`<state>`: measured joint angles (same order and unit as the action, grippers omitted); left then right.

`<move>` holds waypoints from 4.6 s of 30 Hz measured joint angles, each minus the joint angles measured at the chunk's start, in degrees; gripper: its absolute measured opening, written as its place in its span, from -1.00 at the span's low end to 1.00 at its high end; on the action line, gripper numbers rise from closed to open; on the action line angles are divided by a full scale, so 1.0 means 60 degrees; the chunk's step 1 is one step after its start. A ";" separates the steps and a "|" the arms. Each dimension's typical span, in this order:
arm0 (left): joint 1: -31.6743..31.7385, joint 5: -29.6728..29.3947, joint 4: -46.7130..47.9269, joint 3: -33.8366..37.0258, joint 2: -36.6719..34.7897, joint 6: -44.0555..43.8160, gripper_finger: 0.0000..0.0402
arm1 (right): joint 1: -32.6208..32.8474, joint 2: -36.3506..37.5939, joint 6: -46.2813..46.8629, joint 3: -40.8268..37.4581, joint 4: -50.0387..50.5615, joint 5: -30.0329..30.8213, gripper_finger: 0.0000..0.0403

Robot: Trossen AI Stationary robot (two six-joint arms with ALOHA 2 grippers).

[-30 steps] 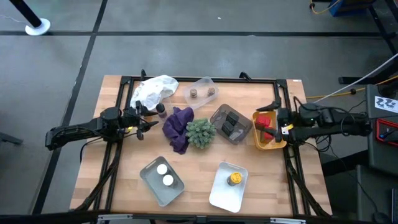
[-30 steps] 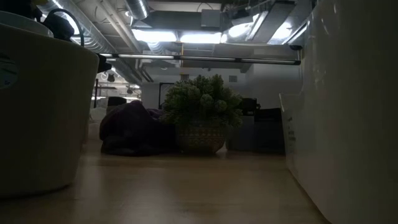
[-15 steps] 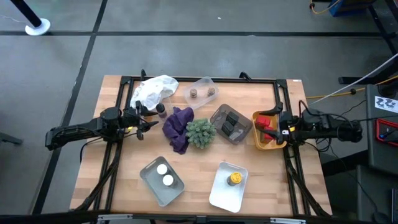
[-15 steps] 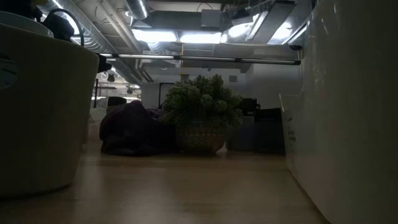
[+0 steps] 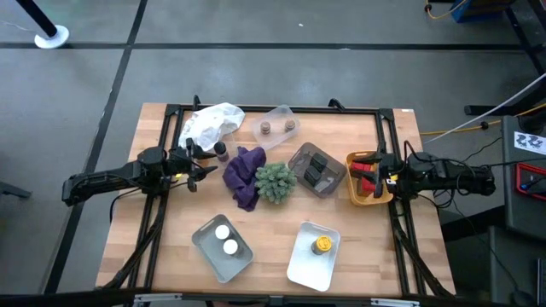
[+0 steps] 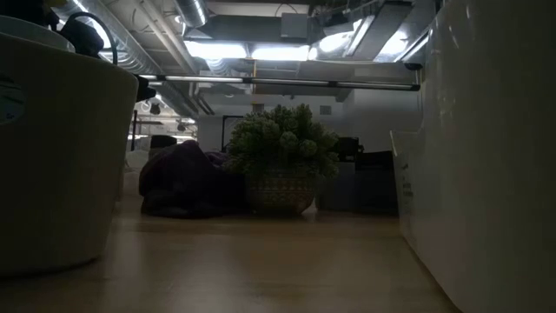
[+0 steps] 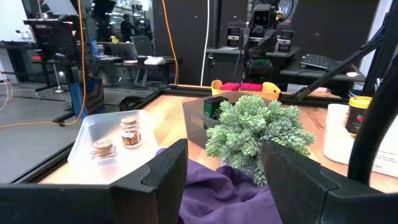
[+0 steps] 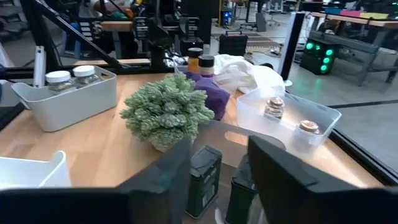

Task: Sort spices by type
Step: Return to Home Position

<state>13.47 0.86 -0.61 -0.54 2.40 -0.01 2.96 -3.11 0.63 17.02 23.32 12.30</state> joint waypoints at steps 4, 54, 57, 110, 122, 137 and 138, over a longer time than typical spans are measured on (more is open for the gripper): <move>0.0001 -0.0002 -0.0002 -0.0004 -0.0001 0.0000 -0.04 | 0.0000 0.0000 -0.0175 0.0000 0.0016 0.0042 -0.48; 0.0002 0.0000 -0.0002 0.0000 0.0002 0.0000 -0.04 | 0.0004 -0.0385 -0.1655 -0.2586 -0.3648 -0.1994 -0.92; 0.0001 0.0001 0.0001 0.0000 0.0002 0.0000 -0.04 | 0.0004 -0.0730 -0.1655 -0.2586 -0.3638 -0.1987 -0.91; 0.0002 0.0001 -0.0001 0.0000 0.0000 0.0000 -0.04 | 0.0000 0.0499 -0.0406 -0.2579 -0.3805 -0.1110 -0.91; 0.0000 0.0001 -0.0002 0.0000 0.0002 0.0000 -0.04 | 0.0000 0.0499 -0.0406 -0.2586 -0.3875 -0.1222 -0.91; 0.0002 -0.0001 -0.0002 -0.0001 0.0000 0.0000 -0.04 | 0.0000 0.0499 -0.0406 -0.2590 -0.3895 -0.1226 -0.91; 0.0000 0.0001 -0.0002 0.0000 -0.0001 0.0000 -0.04 | 0.0000 0.0499 -0.0406 -0.2590 -0.3896 -0.1226 -0.91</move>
<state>13.48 0.86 -0.62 -0.54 2.39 -0.01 2.96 -0.12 -1.80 1.48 -0.05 4.95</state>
